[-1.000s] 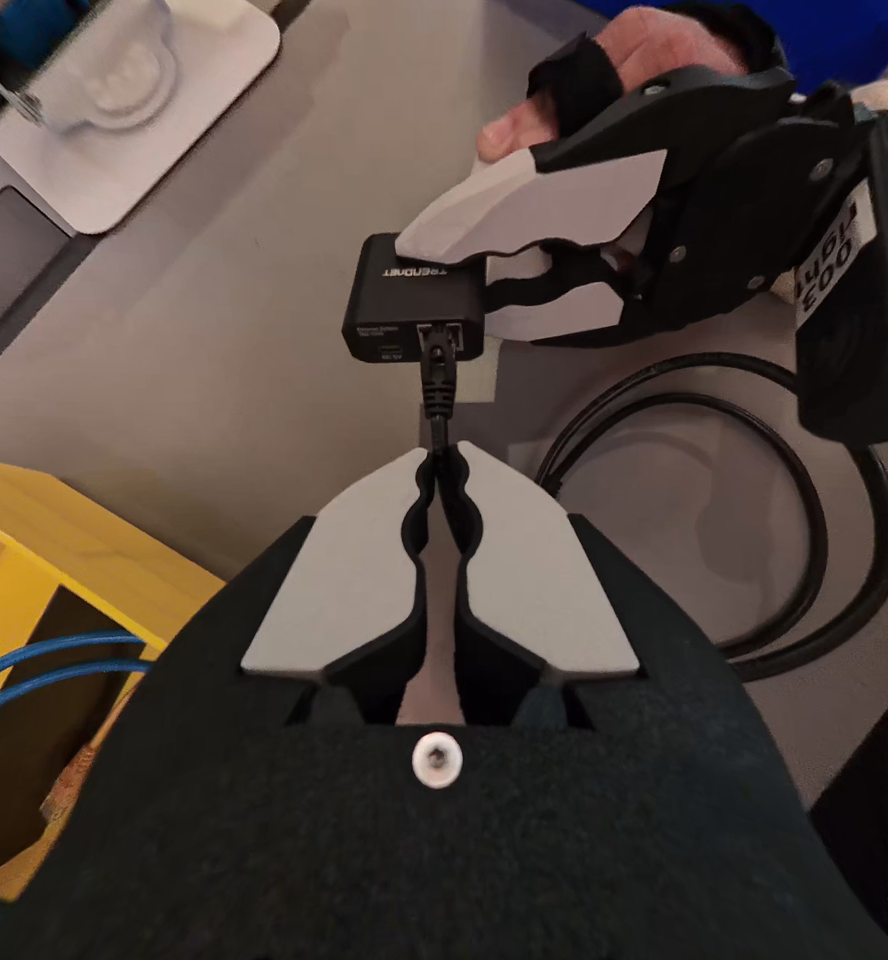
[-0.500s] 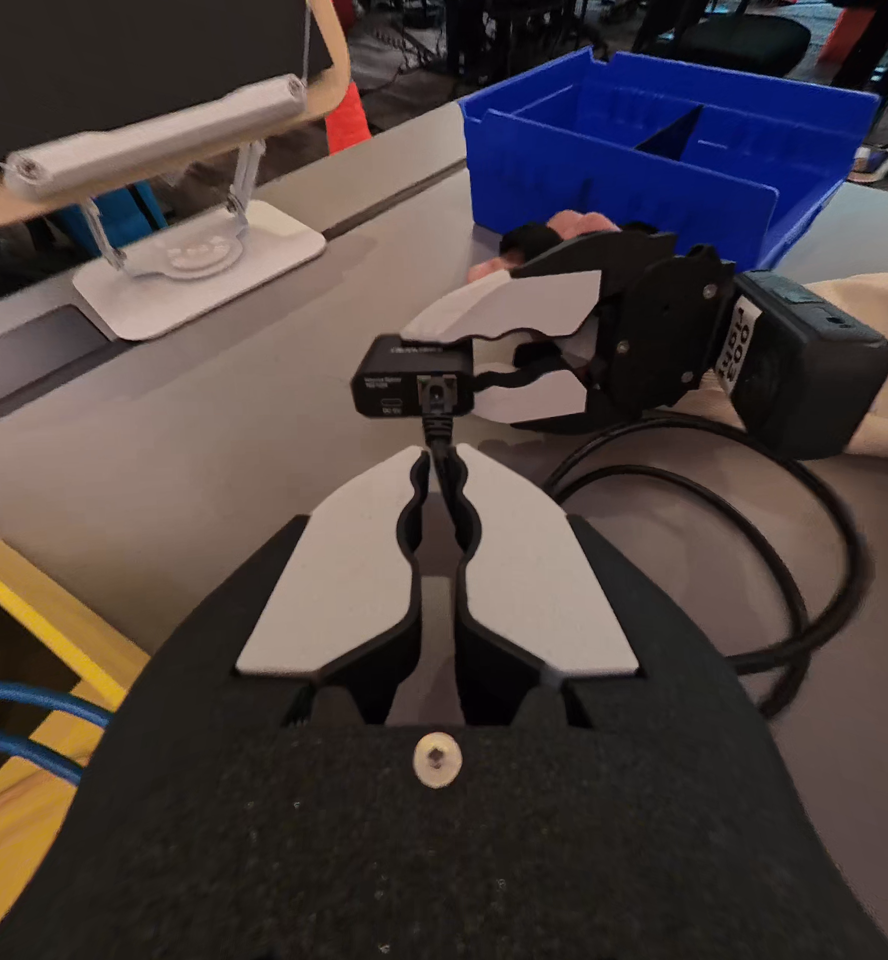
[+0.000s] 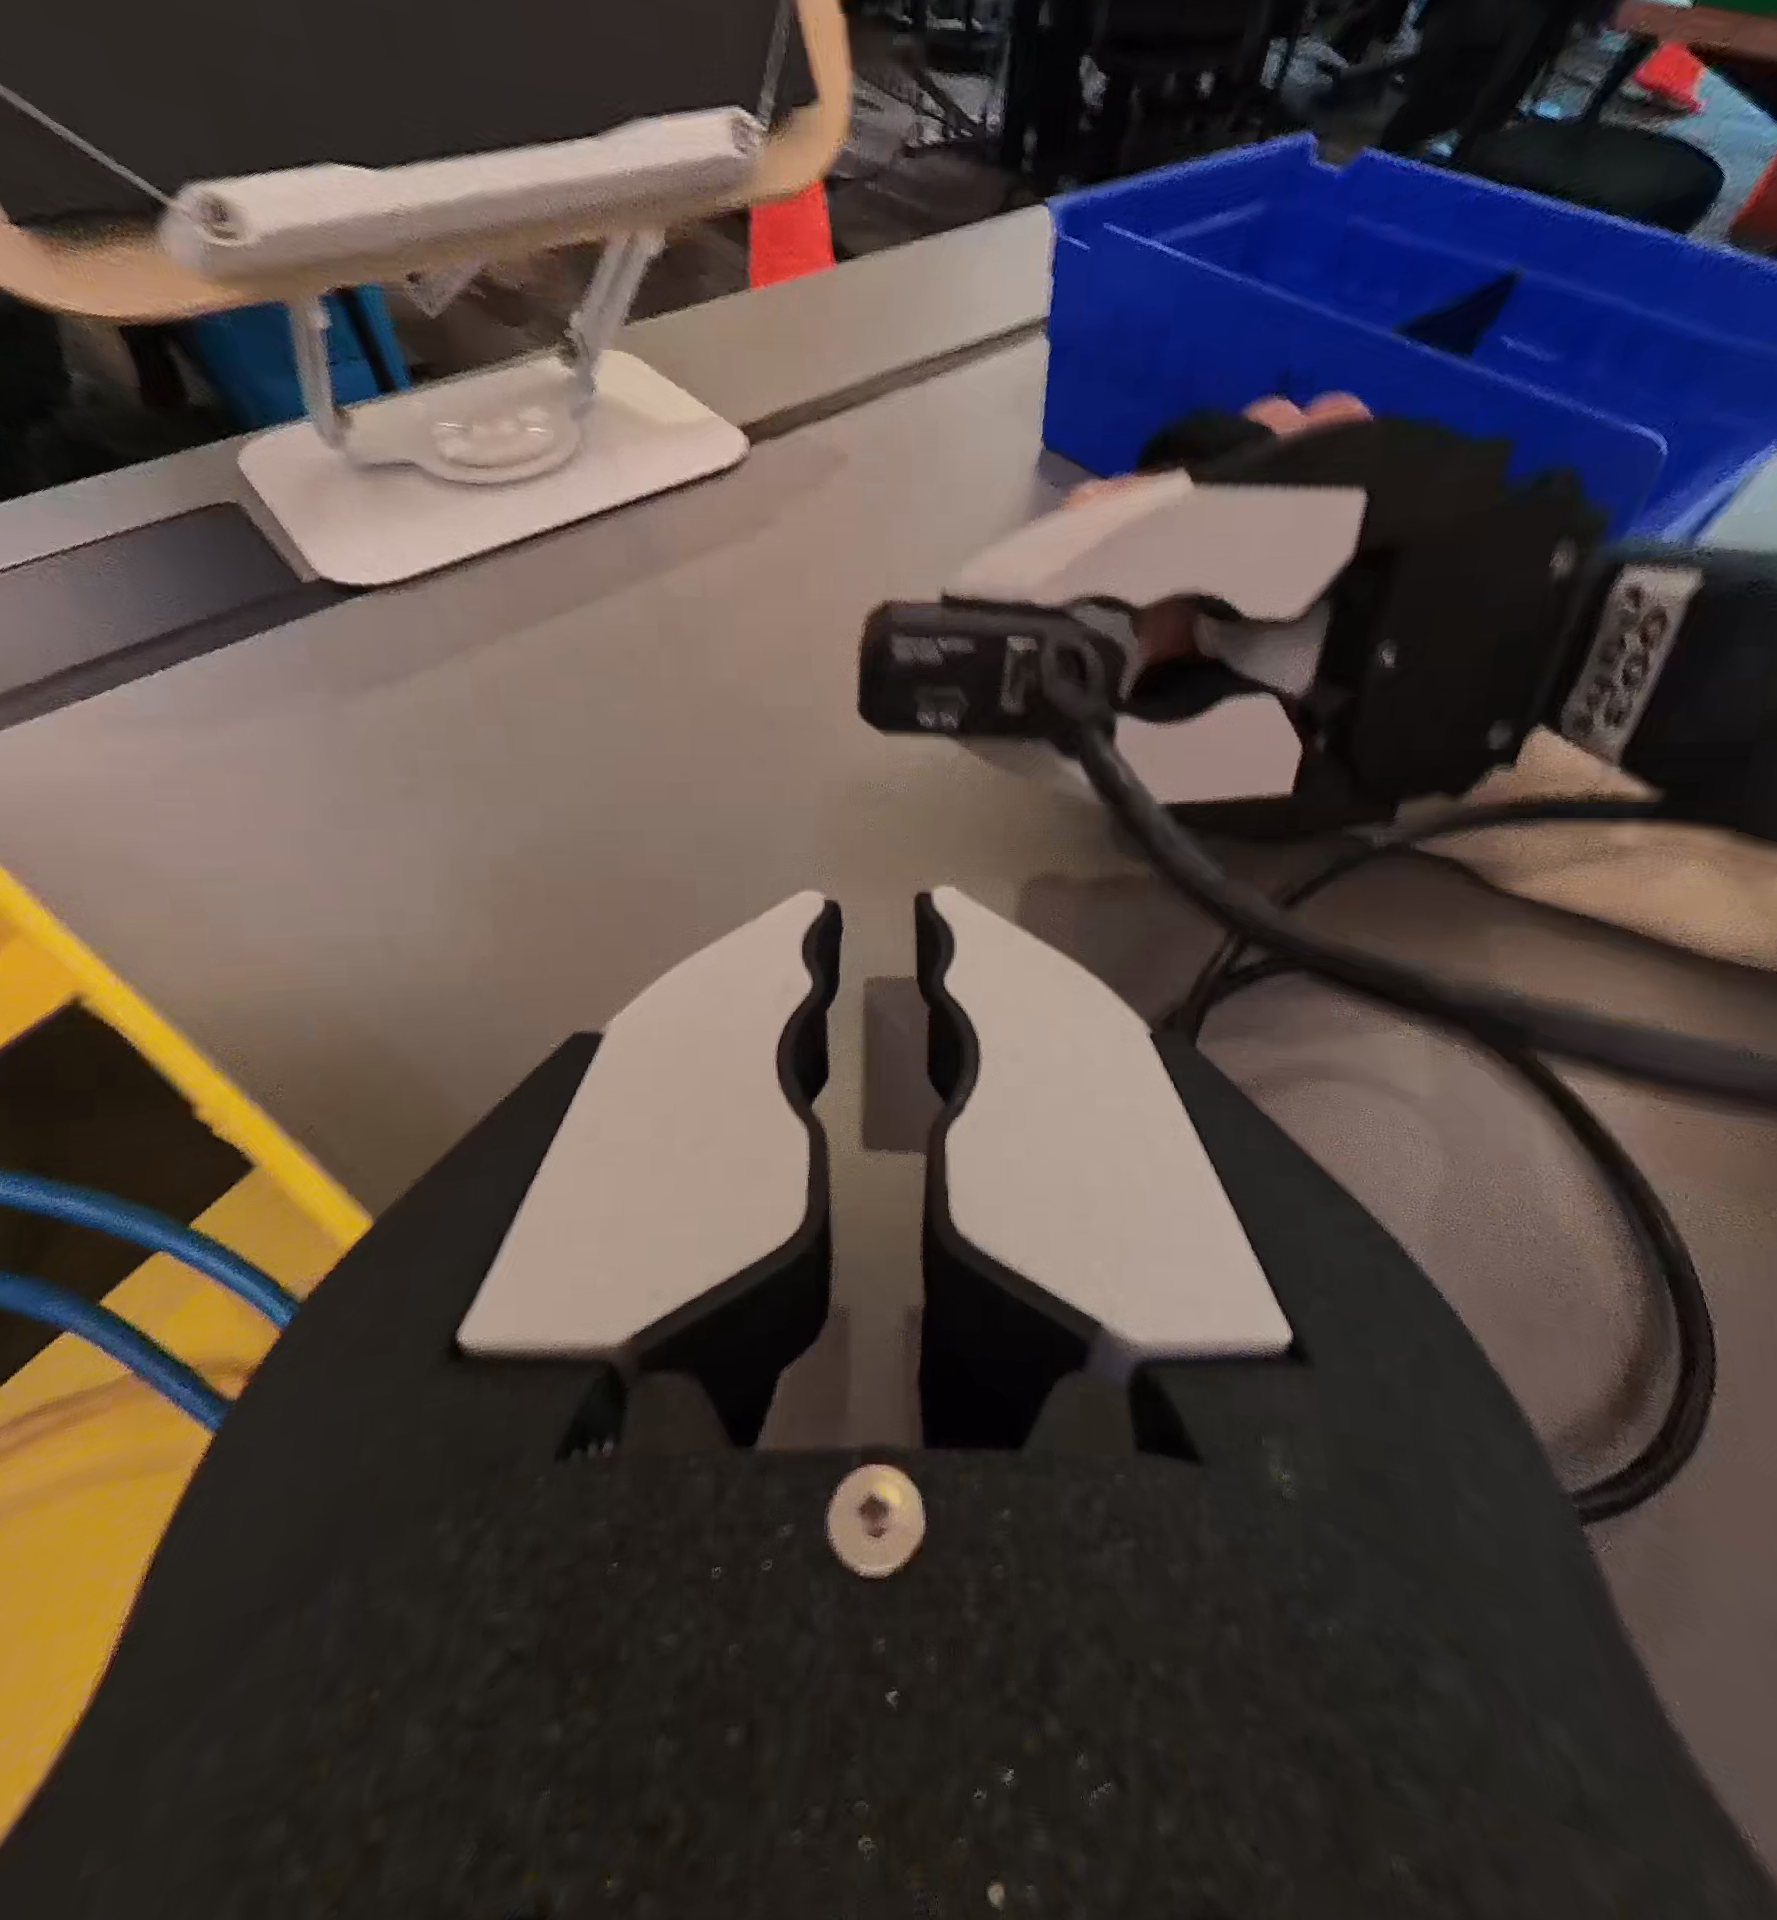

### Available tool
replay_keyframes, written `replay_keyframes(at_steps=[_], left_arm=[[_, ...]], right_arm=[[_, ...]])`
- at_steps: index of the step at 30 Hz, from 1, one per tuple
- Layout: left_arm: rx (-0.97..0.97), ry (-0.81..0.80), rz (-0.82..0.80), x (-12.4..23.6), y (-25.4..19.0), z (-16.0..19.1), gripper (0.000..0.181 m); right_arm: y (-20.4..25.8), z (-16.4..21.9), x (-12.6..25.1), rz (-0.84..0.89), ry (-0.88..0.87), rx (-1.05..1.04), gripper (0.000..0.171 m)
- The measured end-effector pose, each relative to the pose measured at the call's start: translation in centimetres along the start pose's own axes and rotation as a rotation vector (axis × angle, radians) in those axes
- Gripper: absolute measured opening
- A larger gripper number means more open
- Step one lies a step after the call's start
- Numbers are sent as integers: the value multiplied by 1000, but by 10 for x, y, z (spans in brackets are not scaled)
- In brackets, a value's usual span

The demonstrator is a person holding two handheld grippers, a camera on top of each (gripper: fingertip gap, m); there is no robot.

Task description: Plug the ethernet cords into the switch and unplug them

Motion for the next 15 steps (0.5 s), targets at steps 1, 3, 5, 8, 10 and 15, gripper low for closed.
replay_keyframes(at_steps=[1, 3, 5, 8, 10, 15], left_arm=[[-20, 11, 12, -3, -5, 3, 16], [-85, 18, 18, -11, -19, 4, 18], [-163, -9, -5, -15, -30, 0, 20], [-232, -70, -68, -16, -35, -5, 23], [-250, -80, -97, -17, -35, -4, 24], [-255, -131, -100, -19, -39, -4, 11]], right_arm=[[-2, 0, 1, 3, -5, -24, 24], [-2, 1, 1, -1, 1, -18, 24], [1, -1, 0, -9, -9, 7, 24], [4, -3, 0, -18, -9, 29, 24], [4, -2, -1, -20, -6, 26, 24], [9, -7, -1, -31, -7, 82, 24]])
Point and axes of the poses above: each gripper's, where its closed fingertips meet, x back along the fingers, z out of its underside, y = z × x across the jaws, the point moved 9 cm from there along x, back along the fingers, and after that the axes turned 8 degrees about z, right-handed, at the moved point
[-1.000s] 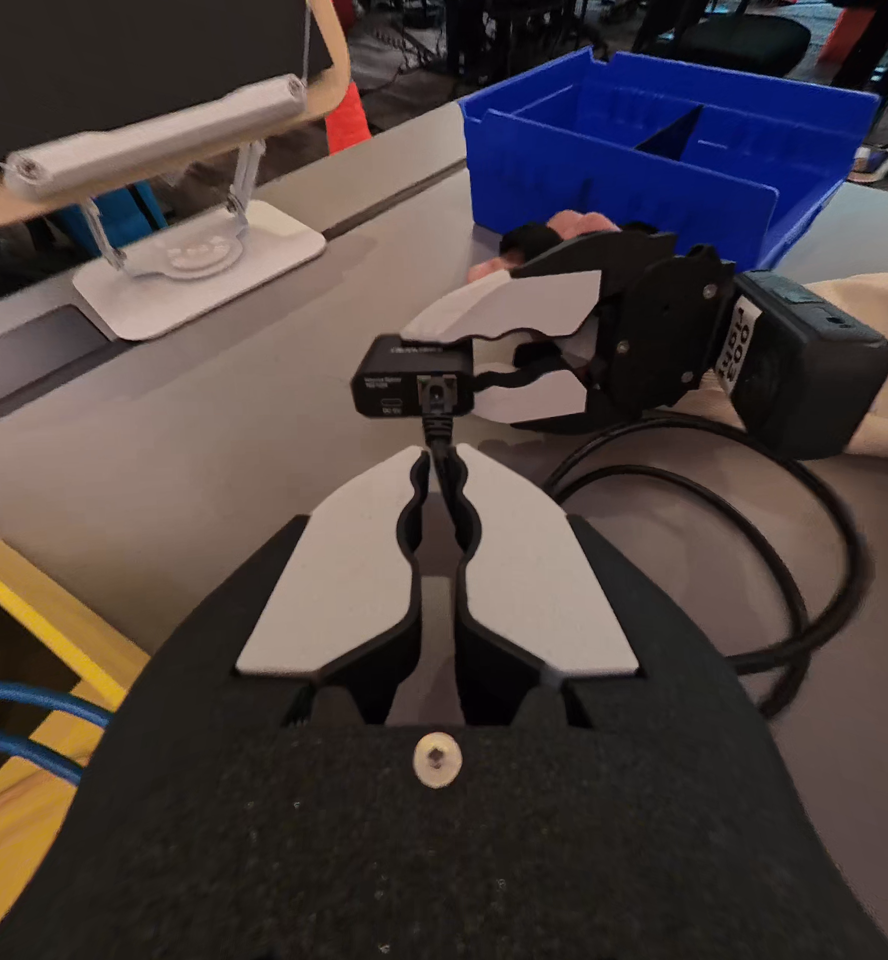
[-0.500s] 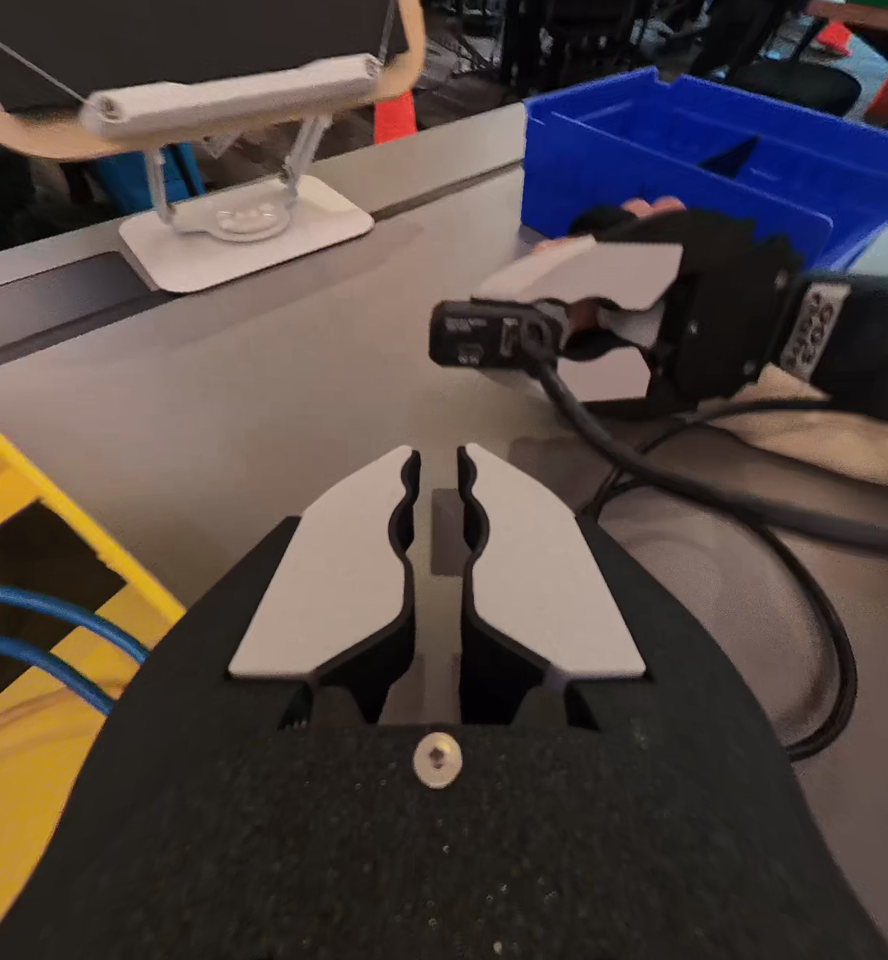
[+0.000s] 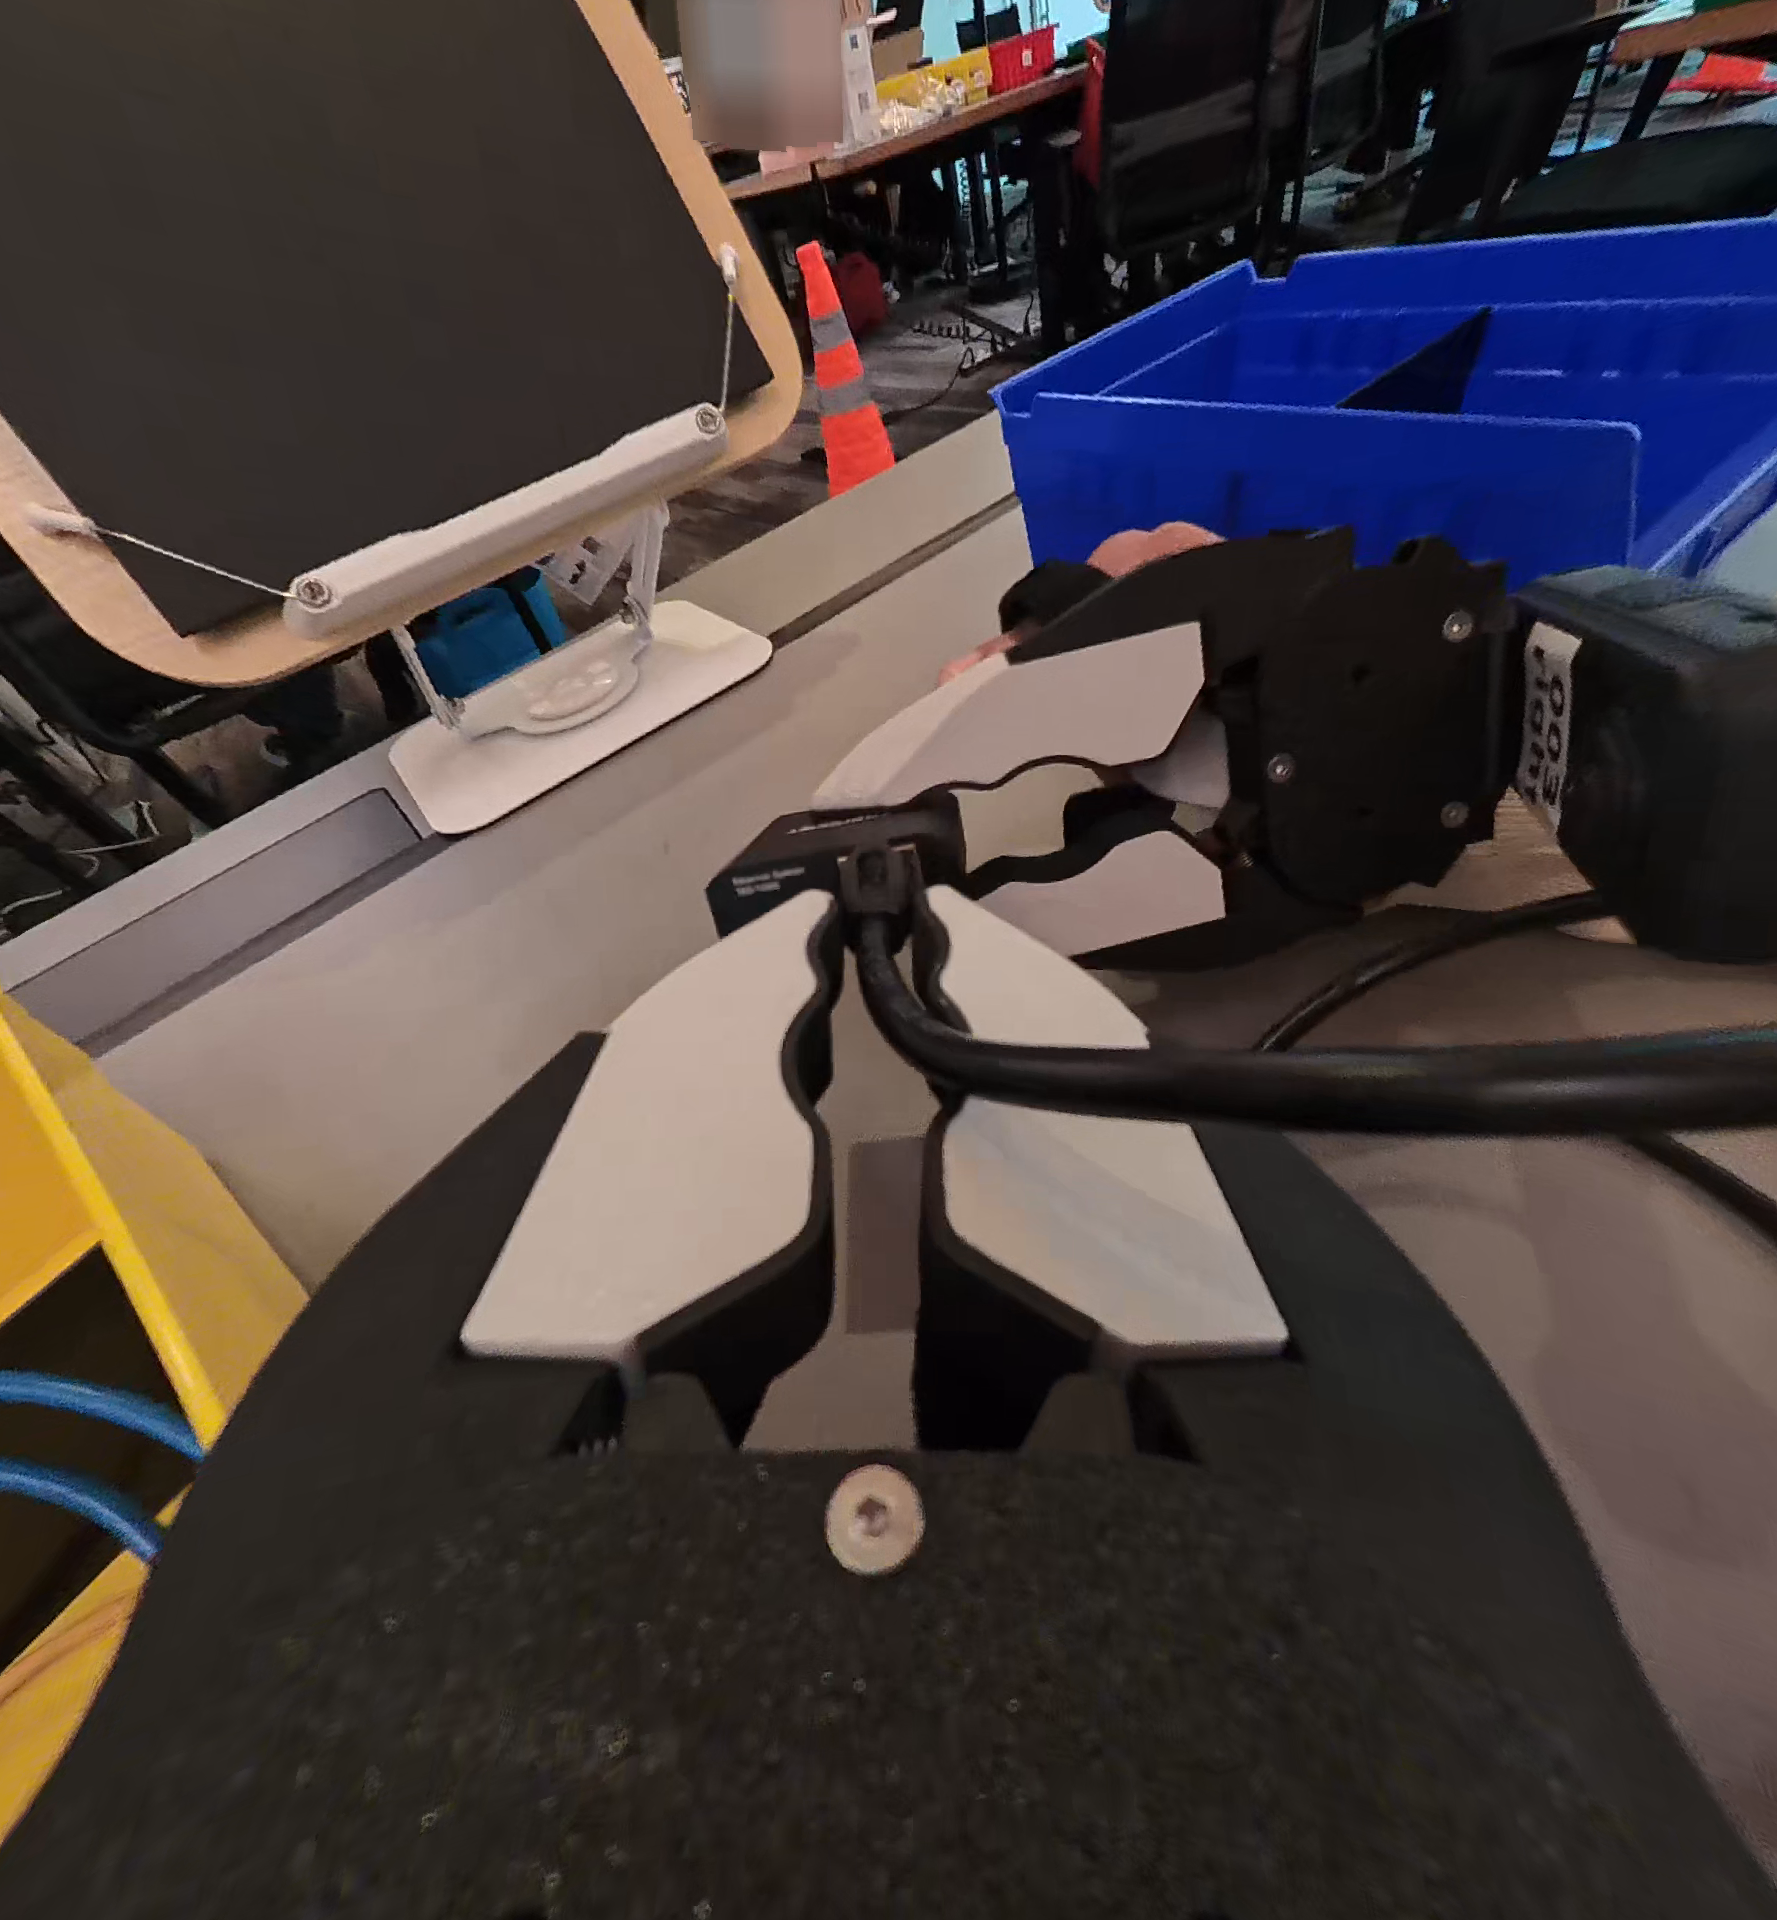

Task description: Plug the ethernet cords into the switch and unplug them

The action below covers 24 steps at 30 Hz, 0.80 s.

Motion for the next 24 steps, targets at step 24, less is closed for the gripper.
replay_keyframes(at_steps=[24], left_arm=[[262, -19, 126, -4, 12, 12, 12]], right_arm=[[3, -6, 3, -47, 76, -55, 23]])
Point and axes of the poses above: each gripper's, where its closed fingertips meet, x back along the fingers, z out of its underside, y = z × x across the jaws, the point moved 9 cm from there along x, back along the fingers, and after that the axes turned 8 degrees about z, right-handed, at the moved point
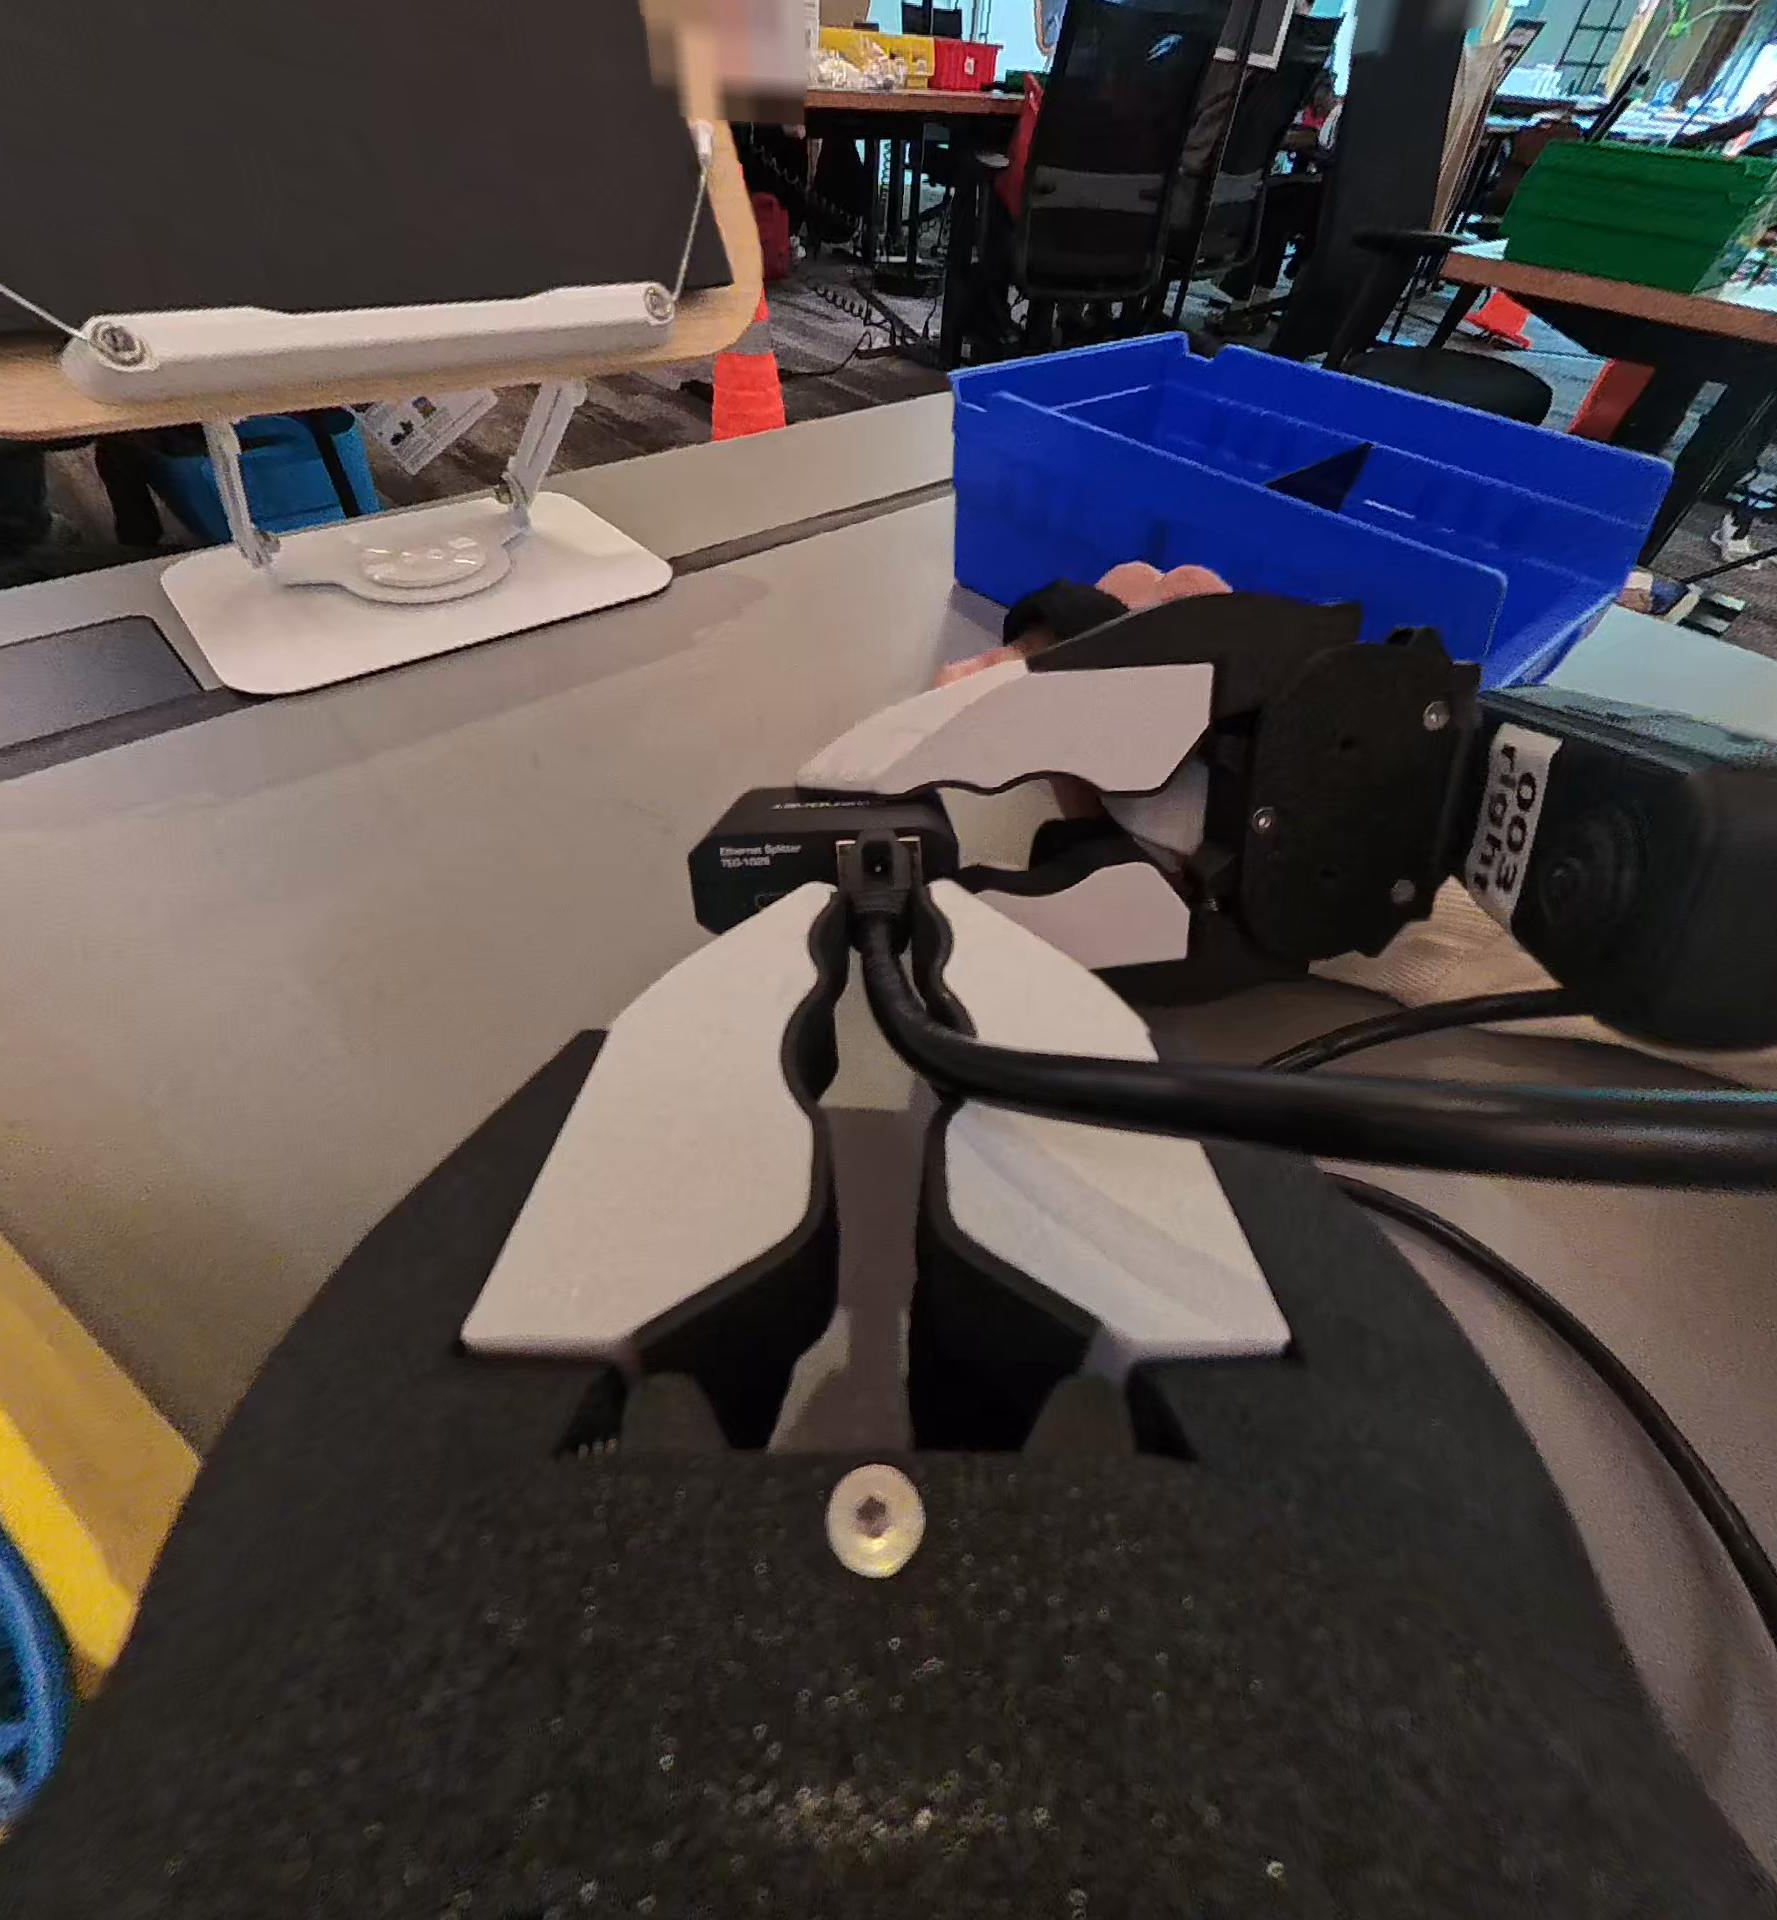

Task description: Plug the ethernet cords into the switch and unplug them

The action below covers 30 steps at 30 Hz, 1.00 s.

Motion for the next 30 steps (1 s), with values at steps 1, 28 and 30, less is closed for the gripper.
replay_keyframes(at_steps=[1, 28, 30], left_arm=[[11, -6, 1, 0, 2, -1, 12], [873, -371, 1887, -106, -36, -57, 11], [869, -352, 1959, -112, -43, -60, 11]], right_arm=[[0, 0, -2, 11, 14, 3, 23], [-144, -62, 121, -197, -551, -253, 26], [-145, -63, 127, -178, -562, -228, 25]])
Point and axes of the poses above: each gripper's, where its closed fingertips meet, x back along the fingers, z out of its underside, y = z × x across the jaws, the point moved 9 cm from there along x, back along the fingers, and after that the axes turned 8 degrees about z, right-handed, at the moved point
